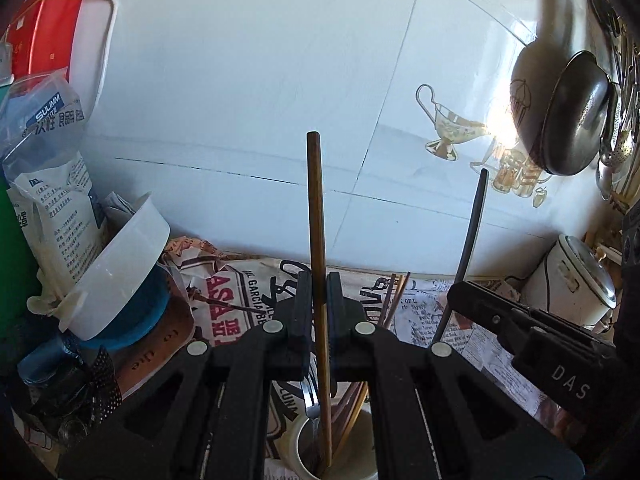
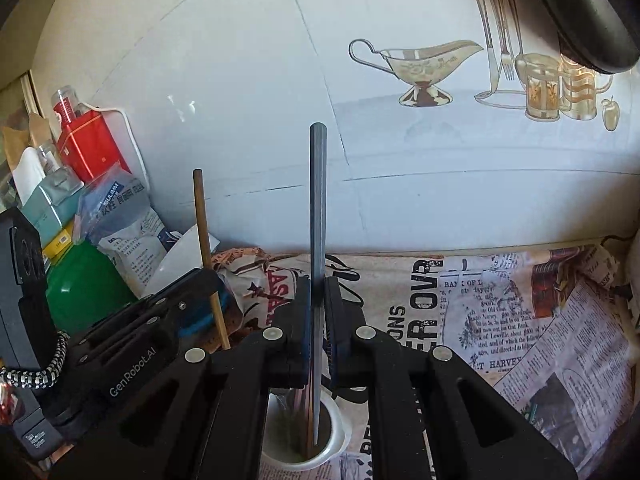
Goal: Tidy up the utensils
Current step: 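Lower both chopsticks into the white cup and open both grippers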
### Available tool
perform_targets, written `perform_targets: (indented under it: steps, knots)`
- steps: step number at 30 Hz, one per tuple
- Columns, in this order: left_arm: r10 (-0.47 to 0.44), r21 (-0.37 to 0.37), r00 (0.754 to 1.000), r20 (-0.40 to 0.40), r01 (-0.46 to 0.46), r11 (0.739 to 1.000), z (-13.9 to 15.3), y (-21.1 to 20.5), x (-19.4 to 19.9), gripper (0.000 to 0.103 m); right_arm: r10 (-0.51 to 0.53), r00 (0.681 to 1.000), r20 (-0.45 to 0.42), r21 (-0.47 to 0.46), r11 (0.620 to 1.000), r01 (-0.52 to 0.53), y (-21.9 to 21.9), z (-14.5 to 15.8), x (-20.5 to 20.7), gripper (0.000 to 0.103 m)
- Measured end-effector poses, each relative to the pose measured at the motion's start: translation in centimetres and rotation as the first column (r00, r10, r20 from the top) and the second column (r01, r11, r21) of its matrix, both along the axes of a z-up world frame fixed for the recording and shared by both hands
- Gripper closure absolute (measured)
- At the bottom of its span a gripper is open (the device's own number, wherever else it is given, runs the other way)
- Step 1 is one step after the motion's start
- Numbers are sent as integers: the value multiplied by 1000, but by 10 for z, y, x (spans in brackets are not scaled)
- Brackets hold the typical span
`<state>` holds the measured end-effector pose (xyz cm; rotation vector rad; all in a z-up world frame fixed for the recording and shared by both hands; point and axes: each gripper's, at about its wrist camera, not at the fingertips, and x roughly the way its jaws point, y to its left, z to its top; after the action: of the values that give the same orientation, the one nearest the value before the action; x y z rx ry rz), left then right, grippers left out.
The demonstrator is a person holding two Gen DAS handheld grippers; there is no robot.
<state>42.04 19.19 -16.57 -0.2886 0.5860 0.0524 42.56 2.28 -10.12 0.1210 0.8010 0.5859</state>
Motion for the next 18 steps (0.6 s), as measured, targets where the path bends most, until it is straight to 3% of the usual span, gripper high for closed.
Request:
perform_targets:
  steps: [18]
  knots:
    - [-79, 1, 981, -179, 81, 997, -48, -15, -23, 98, 47, 993, -111, -84, 995, -57, -2, -39, -22, 98]
